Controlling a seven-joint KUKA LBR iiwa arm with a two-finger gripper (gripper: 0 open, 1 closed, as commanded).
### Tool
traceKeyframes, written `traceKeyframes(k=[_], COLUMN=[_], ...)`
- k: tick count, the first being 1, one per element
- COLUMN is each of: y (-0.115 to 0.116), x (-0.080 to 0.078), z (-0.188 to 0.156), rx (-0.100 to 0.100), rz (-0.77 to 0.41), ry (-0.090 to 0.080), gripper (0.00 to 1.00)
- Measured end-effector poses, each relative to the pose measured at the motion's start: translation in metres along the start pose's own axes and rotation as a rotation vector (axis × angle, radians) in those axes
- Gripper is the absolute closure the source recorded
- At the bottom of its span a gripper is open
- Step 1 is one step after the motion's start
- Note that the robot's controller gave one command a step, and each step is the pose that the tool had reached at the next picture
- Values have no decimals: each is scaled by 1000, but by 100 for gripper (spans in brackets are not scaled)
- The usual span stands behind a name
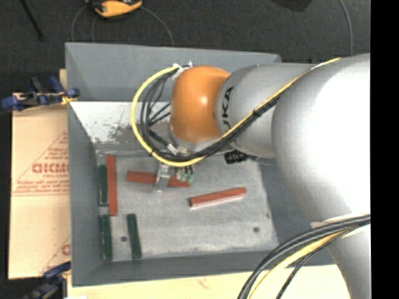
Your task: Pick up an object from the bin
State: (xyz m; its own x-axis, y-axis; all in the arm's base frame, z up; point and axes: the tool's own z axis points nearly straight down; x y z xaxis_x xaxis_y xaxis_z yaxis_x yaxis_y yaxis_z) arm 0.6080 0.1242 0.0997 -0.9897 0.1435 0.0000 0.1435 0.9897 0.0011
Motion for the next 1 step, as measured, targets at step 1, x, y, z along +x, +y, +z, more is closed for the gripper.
traceKeyframes(k=[1], y=[0], x=[0], z=[-21], rx=[1], rz=[1], ry=[2], gripper=[100])
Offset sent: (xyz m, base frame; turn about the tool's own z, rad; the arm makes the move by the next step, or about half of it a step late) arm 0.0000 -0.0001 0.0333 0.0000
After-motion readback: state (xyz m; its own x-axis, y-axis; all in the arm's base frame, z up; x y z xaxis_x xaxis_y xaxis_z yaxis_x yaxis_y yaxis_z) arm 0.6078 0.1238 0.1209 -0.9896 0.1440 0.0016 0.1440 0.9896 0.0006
